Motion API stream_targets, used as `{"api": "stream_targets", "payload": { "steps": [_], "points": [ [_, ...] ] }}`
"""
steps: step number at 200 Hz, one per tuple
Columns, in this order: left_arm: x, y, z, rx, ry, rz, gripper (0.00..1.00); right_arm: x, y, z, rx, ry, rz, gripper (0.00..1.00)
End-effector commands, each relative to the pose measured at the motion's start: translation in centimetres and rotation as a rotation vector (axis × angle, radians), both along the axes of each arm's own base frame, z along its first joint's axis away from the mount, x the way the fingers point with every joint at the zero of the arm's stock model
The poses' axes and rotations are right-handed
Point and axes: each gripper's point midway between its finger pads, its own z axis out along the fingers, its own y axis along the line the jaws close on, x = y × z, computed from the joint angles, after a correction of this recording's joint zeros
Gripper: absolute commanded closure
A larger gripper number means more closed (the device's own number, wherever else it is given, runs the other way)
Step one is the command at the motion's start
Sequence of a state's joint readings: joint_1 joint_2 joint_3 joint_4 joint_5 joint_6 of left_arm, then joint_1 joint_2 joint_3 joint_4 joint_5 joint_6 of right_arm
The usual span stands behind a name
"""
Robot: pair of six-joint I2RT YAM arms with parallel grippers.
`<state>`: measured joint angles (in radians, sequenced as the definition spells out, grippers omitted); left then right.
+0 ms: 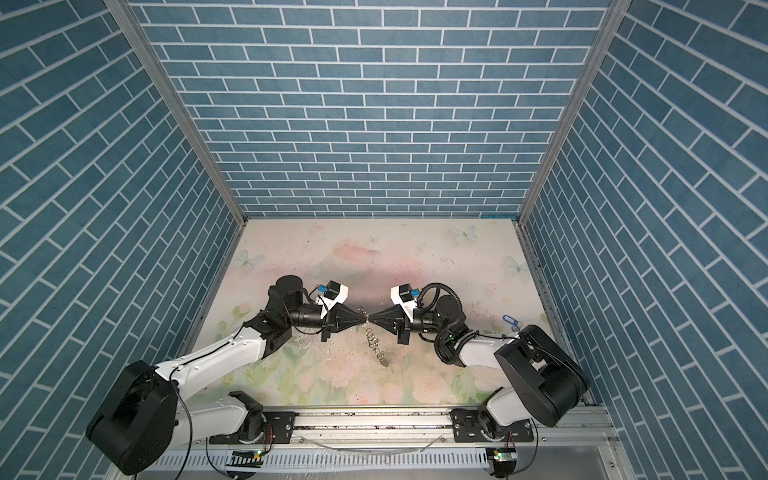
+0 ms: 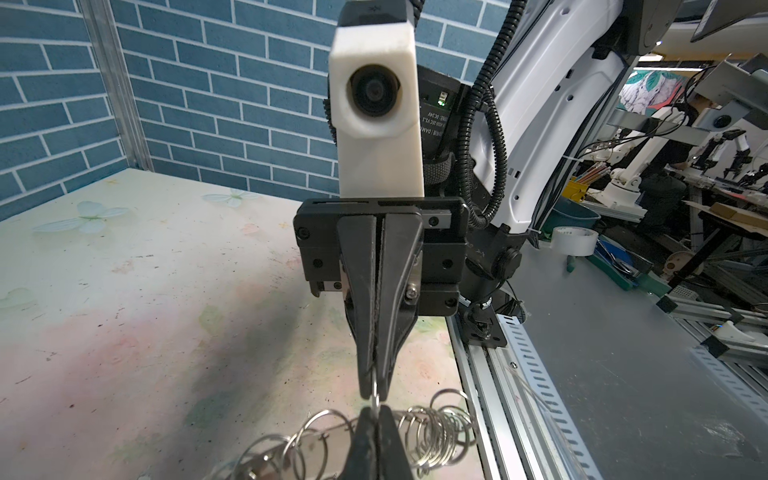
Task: Put the keys on the keyring
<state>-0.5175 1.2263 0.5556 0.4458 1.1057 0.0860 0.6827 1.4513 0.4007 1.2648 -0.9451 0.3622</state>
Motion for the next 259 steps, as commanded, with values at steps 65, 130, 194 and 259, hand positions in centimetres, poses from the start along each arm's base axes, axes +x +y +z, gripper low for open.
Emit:
{"api": "stream_targets", "payload": {
  "steps": [65,130,194,259],
  "points": [
    [-0.6,-0.7,-1.3,0.216,-0.018,-0.057,1.0,-0.1,-1.9,-2.1,-0.301,-0.119,-0.066,0.79],
    [-1.9,-1.3,-2.4,0.3,0.003,-0.123,1.0,-1.0,-1.9,-1.4,-0.326,-0.108,0.01,0.79],
    [-2.3,-1.6,-2.4,0.3,0.011,-0.149,1.0,-2.0,-1.5,-1.3,-0.311,-0.068,0.08,0.81],
    [-2.2,-1.7,-2.4,0.295,0.014,-0.153,1.0,-2.0,-0.7,-1.6,-0.311,-0.048,0.109,0.87]
  ]
}}
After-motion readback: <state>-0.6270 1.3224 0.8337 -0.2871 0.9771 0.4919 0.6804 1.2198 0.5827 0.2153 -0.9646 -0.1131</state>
